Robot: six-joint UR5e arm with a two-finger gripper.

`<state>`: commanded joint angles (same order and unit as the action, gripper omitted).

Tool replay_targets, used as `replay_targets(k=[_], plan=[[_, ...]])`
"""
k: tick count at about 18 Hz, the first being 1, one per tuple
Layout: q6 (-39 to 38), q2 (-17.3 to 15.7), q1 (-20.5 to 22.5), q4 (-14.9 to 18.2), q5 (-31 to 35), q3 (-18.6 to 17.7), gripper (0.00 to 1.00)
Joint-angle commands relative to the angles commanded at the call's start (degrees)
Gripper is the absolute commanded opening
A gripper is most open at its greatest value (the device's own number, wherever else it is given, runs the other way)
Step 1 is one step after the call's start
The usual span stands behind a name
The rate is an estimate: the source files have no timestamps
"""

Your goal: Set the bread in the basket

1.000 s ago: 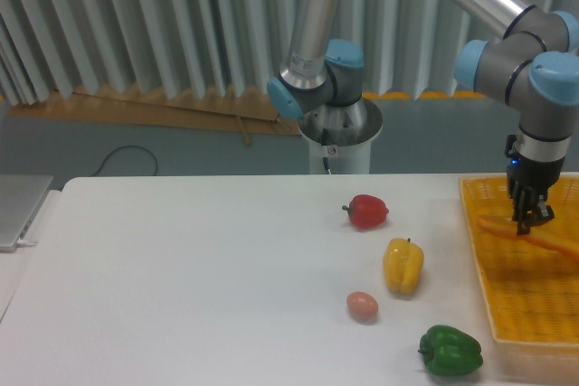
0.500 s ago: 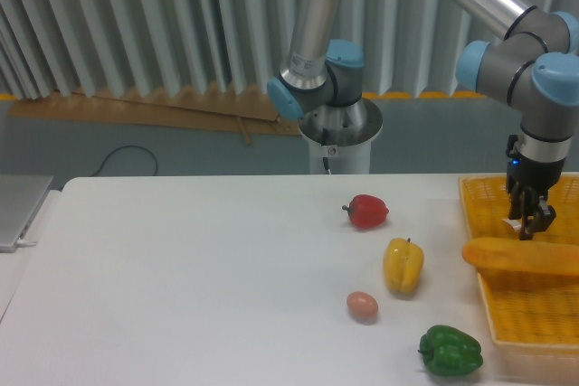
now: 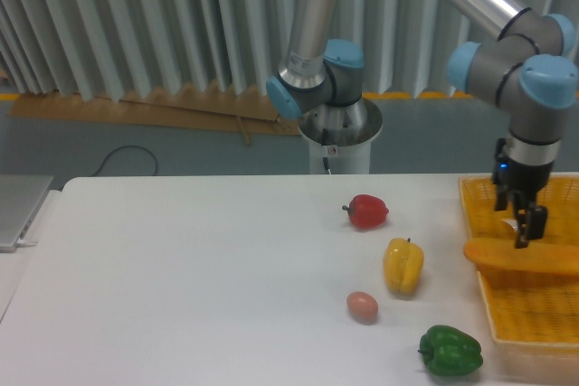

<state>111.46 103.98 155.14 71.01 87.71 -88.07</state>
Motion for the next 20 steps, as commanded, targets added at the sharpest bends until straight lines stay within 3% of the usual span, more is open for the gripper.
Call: replay_targets(k=[7,10,16,20], plan=[[-8.2,-2.9,-5.5,5.6,0.0,0.6,1.00],[-15.6,-4.3,-8.8,6.9,0.0,0.9,1.00],[-15.6,-8.1,-12.8,14.1,0.2,1.0,1.00],[-15.4,-11.2,-13.2,19.8,1.6,0.7,1.00]])
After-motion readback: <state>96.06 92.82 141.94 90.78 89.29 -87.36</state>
